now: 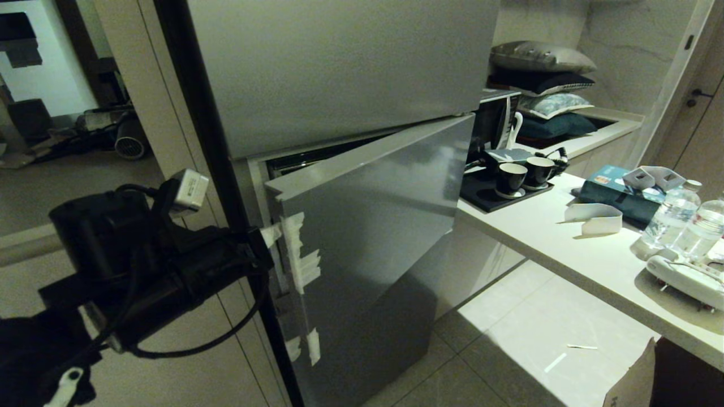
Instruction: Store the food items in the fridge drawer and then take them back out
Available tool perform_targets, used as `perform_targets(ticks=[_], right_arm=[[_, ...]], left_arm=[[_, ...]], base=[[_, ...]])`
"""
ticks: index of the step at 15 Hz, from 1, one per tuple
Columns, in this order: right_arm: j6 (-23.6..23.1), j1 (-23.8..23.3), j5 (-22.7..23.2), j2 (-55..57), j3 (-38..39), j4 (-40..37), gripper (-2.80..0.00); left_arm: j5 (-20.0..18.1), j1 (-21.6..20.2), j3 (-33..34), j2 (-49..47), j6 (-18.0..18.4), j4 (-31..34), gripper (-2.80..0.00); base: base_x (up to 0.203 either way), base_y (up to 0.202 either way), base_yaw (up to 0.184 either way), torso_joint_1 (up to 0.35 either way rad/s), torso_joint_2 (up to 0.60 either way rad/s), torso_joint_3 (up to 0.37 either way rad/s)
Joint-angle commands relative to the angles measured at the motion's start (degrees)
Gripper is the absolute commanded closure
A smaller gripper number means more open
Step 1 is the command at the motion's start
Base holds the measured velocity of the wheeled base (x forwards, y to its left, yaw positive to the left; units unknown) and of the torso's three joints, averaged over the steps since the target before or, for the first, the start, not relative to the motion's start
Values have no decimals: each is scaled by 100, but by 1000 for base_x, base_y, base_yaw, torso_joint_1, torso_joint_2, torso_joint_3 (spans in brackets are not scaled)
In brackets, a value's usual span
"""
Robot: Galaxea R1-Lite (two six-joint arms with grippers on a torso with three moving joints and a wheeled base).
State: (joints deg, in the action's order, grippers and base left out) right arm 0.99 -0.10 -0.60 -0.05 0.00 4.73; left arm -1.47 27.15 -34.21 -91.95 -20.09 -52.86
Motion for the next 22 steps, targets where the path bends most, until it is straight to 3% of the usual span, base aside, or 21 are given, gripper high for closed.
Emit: perform_targets(ticks=[1,11,16,19,22], right_arm=[[-2,1,-1,-4,176,3,0],[-2,1,-1,-4,176,5,0],[-2,1,-1,-4,176,9,0],[-2,1,-1,-4,176,8,0],[-2,1,-1,-4,176,10,0]], left_arm=[[232,208,296,445,56,-6,0],[1406,1919,833,960,296,13,0],[1471,1970,837,1022,304,21,0],[1637,1964,791,1536,430,125,0],[2014,1961,498,2370,891,1038,0]], base=[[0,0,0,0,0,0],[0,0,0,0,0,0],[0,0,0,0,0,0],[0,0,0,0,0,0],[0,0,0,0,0,0]])
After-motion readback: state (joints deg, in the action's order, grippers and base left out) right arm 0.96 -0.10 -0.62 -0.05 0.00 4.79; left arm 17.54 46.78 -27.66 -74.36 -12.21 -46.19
